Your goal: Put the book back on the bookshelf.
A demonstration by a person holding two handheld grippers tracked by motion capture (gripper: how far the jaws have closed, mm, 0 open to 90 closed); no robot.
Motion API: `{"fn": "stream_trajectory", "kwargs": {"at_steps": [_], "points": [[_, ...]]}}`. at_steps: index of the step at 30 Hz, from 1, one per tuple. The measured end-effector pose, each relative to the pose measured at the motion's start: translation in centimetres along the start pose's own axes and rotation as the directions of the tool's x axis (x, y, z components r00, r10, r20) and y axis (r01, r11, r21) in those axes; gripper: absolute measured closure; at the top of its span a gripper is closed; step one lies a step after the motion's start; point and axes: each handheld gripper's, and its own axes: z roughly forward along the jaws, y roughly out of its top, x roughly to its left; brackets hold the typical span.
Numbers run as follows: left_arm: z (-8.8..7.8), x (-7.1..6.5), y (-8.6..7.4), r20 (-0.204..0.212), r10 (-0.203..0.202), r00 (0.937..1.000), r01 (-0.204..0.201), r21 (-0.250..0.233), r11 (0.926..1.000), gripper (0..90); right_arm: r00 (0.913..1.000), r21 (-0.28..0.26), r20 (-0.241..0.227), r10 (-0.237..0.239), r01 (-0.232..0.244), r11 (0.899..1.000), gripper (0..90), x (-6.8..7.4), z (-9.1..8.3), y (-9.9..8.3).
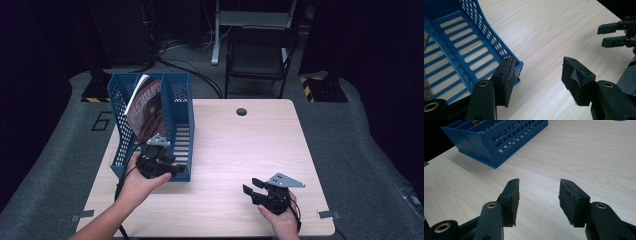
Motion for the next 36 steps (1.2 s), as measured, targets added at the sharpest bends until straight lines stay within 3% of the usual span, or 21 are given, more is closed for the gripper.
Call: {"fn": "stream_trajectory", "kwargs": {"at_steps": [8, 18, 26, 29, 36], "points": [[1.2, -0.8, -2.3, 0.015, 0.035, 0.9993, -0.035, -0.005, 0.9994, 44.2, 1.0, 0.005, 0.001, 0.004, -0.004, 1.0, 50.5, 0.1, -0.1, 0.0], [2.0, -1.4, -5.0, 0.063, 0.034, 0.9975, -0.033, -0.021, 0.9993, 43.8, 1.0, 0.008, 0.004, -0.004, 0.004, 1.0, 50.5, 0.0, 0.0, 0.0], [2.8, -1.4, -7.5, 0.066, 0.084, 0.9943, -0.083, -0.016, 0.9964, 43.8, 0.9999, 0.013, 0.004, -0.013, 0.013, 1.0, 50.5, 0.1, 0.1, 0.0], [3.2, -1.4, -8.1, 0.091, 0.085, 0.9922, -0.084, -0.021, 0.9963, 43.9, 0.9999, 0.016, 0.005, -0.011, 0.011, 1.0, 50.5, 0.1, 0.1, 0.0], [4.3, -1.9, -9.3, 0.082, 0.149, 0.9855, -0.149, -0.006, 0.9889, 43.8, 0.9998, 0.025, 0.005, -0.019, 0.019, 1.0, 50.5, 0.2, 0.3, 0.0]]}}
